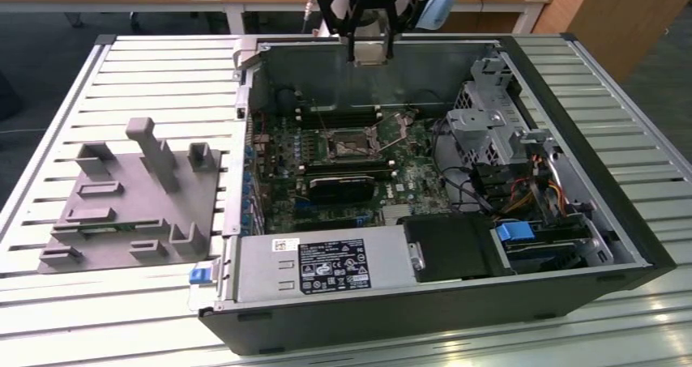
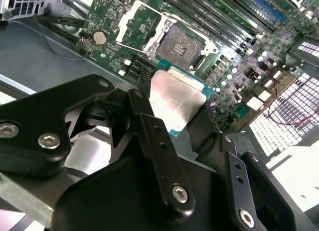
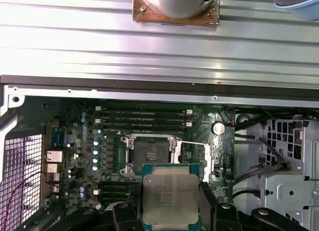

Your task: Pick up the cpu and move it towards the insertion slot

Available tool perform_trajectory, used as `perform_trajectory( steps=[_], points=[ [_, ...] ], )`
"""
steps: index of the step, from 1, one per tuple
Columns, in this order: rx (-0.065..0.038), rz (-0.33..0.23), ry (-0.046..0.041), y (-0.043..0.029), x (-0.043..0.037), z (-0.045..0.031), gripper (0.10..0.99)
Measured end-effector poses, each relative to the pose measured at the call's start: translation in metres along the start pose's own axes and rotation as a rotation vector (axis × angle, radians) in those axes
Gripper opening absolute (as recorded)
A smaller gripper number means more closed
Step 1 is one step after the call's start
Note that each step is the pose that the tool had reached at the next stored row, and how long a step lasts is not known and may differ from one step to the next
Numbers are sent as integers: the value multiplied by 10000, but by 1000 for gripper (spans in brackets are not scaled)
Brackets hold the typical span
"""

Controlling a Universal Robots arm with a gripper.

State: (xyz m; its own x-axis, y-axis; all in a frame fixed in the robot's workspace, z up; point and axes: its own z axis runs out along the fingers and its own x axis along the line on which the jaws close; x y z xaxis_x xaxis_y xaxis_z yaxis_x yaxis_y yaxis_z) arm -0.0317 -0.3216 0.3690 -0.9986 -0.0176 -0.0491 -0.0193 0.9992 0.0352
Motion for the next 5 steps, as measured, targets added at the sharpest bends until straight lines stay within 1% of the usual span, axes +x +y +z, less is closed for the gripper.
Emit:
perform_trajectory(
  steps=[5],
  points=[
    [1, 1, 0, 2, 0, 1, 541]
  ],
)
